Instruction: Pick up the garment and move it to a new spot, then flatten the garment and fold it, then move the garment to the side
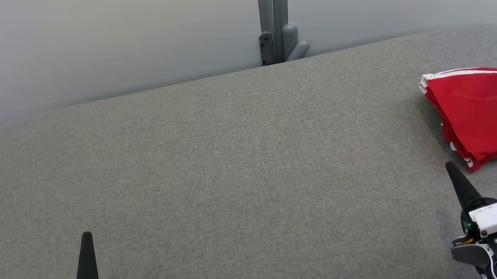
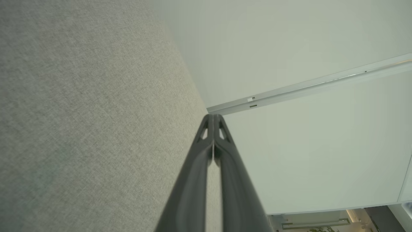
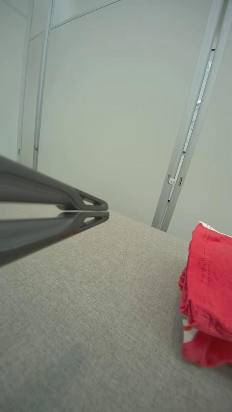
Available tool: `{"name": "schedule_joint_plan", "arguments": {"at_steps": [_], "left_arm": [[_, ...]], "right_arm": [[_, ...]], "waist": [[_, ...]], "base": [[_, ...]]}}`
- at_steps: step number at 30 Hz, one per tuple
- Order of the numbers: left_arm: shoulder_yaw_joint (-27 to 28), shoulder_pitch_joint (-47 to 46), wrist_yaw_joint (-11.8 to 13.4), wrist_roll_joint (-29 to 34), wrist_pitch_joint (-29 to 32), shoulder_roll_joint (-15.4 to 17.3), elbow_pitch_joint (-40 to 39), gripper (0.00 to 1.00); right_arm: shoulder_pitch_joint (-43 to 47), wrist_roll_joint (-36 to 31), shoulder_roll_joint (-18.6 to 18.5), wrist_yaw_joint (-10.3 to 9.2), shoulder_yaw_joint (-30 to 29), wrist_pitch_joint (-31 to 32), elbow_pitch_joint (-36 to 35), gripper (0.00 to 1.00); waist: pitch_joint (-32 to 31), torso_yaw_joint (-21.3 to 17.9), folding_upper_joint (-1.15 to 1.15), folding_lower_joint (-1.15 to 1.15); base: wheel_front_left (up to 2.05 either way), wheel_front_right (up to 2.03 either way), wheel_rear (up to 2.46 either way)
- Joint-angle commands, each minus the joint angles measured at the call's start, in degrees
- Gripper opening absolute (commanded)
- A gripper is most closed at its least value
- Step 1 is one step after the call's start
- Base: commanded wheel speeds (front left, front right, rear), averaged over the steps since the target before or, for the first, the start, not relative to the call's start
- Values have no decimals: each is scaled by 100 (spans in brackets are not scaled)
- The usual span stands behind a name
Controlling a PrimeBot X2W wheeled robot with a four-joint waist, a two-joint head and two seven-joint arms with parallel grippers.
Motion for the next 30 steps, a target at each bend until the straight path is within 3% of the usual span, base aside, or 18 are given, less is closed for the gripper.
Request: {"name": "schedule_joint_plan", "arguments": {"at_steps": [1,30], "left_arm": [[27,-129,-23,-121,41,35,-52,0],[142,-329,-53,-1395,363,43,-92,0]], "right_arm": [[-115,142,-38,3,-17,44,-13,0],[-292,1518,-47,2,-34,366,21,0]], "waist": [[3,-3,0,0],[72,-74,0,0]], "base": [[0,0,0],[0,0,0]]}}
